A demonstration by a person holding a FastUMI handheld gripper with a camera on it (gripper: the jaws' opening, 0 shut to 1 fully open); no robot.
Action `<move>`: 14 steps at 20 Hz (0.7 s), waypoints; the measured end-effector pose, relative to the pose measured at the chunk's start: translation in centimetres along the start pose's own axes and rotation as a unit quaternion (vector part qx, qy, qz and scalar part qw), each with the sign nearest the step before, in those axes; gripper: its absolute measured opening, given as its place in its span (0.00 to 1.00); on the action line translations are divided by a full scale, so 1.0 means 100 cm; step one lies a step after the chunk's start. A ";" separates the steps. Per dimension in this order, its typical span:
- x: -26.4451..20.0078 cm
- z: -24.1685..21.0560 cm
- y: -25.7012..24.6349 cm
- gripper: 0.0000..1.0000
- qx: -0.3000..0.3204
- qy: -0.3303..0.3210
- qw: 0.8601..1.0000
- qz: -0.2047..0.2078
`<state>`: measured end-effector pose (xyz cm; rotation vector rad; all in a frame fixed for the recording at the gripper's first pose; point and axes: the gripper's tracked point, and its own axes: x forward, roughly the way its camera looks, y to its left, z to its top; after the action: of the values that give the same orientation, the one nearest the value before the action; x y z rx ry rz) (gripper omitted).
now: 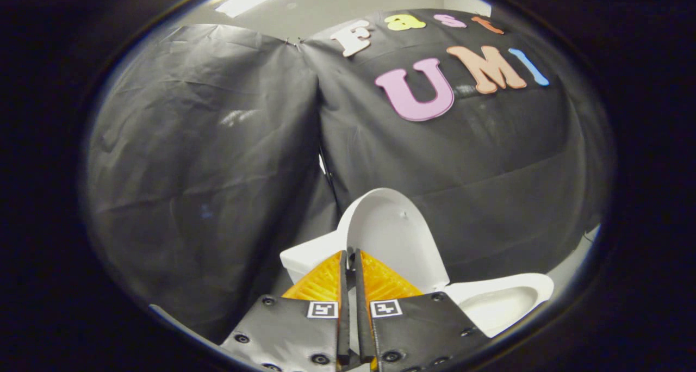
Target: Open the toilet lid.
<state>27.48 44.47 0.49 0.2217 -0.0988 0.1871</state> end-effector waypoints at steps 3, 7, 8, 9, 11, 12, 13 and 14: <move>-0.010 0.028 -0.033 0.17 -0.022 -0.018 0.999 -0.030; -0.023 0.061 -0.075 0.28 -0.035 -0.038 0.997 -0.064; -0.028 0.065 -0.083 0.31 -0.035 -0.040 0.996 -0.069; -0.034 0.069 -0.095 0.33 -0.037 -0.041 0.995 -0.078; -0.043 0.077 -0.118 0.39 -0.044 -0.040 0.993 -0.101; -0.049 0.080 -0.132 0.45 -0.049 -0.039 0.991 -0.116; -0.055 0.085 -0.144 0.52 -0.054 -0.037 0.990 -0.127; -0.060 0.089 -0.155 0.58 -0.058 -0.037 0.988 -0.136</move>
<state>23.96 26.60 5.16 0.1234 -0.1508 -0.0996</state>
